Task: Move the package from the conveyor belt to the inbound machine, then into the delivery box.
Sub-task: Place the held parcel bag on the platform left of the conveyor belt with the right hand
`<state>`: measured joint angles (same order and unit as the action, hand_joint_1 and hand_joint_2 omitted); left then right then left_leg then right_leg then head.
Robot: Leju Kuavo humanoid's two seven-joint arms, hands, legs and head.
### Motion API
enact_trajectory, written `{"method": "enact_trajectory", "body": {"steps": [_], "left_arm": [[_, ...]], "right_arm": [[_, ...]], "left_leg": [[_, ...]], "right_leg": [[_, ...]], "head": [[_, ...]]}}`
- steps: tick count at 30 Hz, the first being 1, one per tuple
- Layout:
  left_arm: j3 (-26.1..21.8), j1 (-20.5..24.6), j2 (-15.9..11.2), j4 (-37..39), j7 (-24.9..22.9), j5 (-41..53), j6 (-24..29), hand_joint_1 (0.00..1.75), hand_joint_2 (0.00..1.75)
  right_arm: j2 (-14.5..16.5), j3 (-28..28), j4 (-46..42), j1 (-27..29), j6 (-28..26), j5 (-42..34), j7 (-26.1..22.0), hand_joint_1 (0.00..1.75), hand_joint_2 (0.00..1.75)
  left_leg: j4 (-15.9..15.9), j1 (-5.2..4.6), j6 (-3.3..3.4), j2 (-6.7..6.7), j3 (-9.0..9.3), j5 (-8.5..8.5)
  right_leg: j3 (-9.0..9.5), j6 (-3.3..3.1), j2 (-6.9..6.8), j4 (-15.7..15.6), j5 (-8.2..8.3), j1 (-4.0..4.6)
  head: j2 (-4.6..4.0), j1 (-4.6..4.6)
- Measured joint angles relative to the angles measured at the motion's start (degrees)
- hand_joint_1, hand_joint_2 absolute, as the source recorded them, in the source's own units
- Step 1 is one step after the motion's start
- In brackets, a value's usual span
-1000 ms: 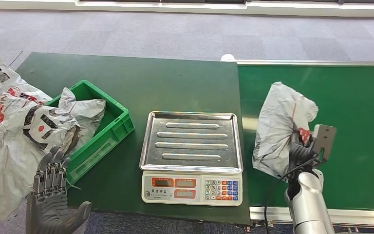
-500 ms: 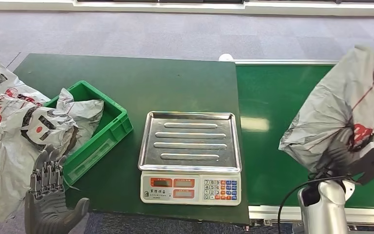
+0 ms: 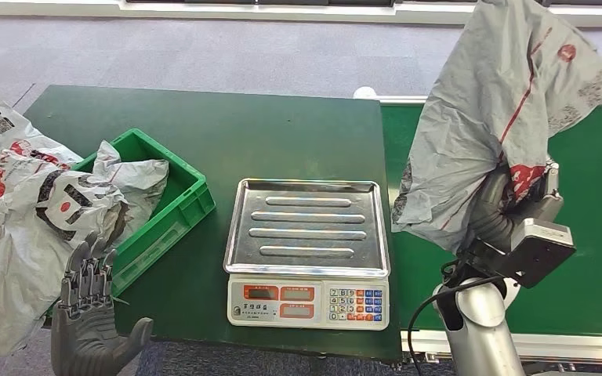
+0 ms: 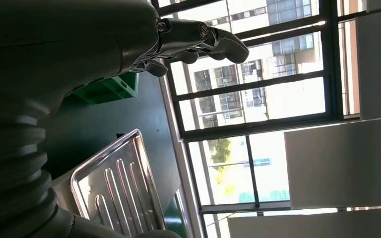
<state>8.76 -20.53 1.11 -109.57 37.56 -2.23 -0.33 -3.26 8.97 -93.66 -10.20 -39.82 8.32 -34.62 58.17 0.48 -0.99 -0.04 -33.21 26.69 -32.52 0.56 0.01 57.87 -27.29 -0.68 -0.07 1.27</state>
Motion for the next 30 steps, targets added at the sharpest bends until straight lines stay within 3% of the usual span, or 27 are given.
{"method": "enact_trajectory", "body": {"steps": [8, 10, 13, 15, 19, 23, 30], "left_arm": [[0.1, -0.03, -0.45, 0.18, 0.6, -0.32, 1.2, 0.0, 1.75], [0.31, -0.02, -0.9, 0.42, 1.06, -0.6, 1.46, 0.0, 1.75], [0.98, 0.63, -1.74, 1.36, 2.03, -0.68, 0.36, 0.0, 1.75], [1.32, 1.57, -2.11, 2.41, 2.33, -0.61, -1.14, 0.0, 1.75], [1.51, 4.05, -2.61, 5.12, 2.03, -0.17, -4.55, 0.0, 1.75], [1.81, 6.32, -2.68, 6.9, 0.0, 0.3, -6.49, 0.0, 1.75], [1.83, 6.92, -1.79, 7.28, -2.14, 1.78, -8.02, 0.0, 1.75]], "right_arm": [[0.0, 1.05, -0.43, -0.28, 1.62, -2.47, 0.84, 1.75, 1.75], [-0.09, 1.84, -0.48, -0.83, 7.07, -4.47, 4.24, 1.75, 1.75], [-0.93, 3.97, 0.15, -2.24, 23.56, -5.09, 11.23, 1.75, 1.75], [-1.33, 5.78, 1.13, -3.24, 32.95, -1.68, 14.73, 1.75, 1.75], [-1.04, 9.89, 4.56, -6.05, 46.23, 4.34, 24.86, 1.75, 1.75], [0.9, 12.48, 9.54, -8.83, 50.12, 7.03, 33.67, 1.75, 1.75], [3.07, 13.27, 13.33, -10.12, 53.49, 9.73, 36.14, 1.75, 1.75]], "left_leg": [[0.0, -0.01, 0.0, 0.0, -0.01, 0.0], [-0.01, -0.01, -0.01, 0.01, -0.02, 0.0], [-0.01, 0.0, -0.04, 0.02, -0.03, -0.03], [-0.01, 0.01, -0.04, -0.01, -0.04, -0.05], [-0.01, 0.02, -0.08, -0.08, -0.07, -0.11], [-0.01, 0.02, -0.05, -0.1, -0.08, -0.16], [0.0, 0.01, -0.04, -0.11, -0.14, -0.14]], "right_leg": [[0.0, 0.0, 0.0, 0.0, 0.0, 0.05], [-0.02, -0.01, 0.01, 0.0, 0.0, 0.06], [-0.06, -0.03, 0.02, 0.0, 0.02, 0.07], [-0.04, -0.04, -0.01, 0.0, 0.03, 0.09], [-0.03, -0.05, -0.05, 0.01, 0.05, 0.1], [-0.06, -0.05, -0.06, 0.02, 0.11, 0.09], [-0.09, -0.04, -0.06, 0.01, 0.1, 0.06]], "head": [[0.0, 0.0], [0.0, 0.0], [0.0, 0.0], [0.0, 0.0], [0.0, -0.01], [0.0, 0.0], [0.0, 0.0]]}}
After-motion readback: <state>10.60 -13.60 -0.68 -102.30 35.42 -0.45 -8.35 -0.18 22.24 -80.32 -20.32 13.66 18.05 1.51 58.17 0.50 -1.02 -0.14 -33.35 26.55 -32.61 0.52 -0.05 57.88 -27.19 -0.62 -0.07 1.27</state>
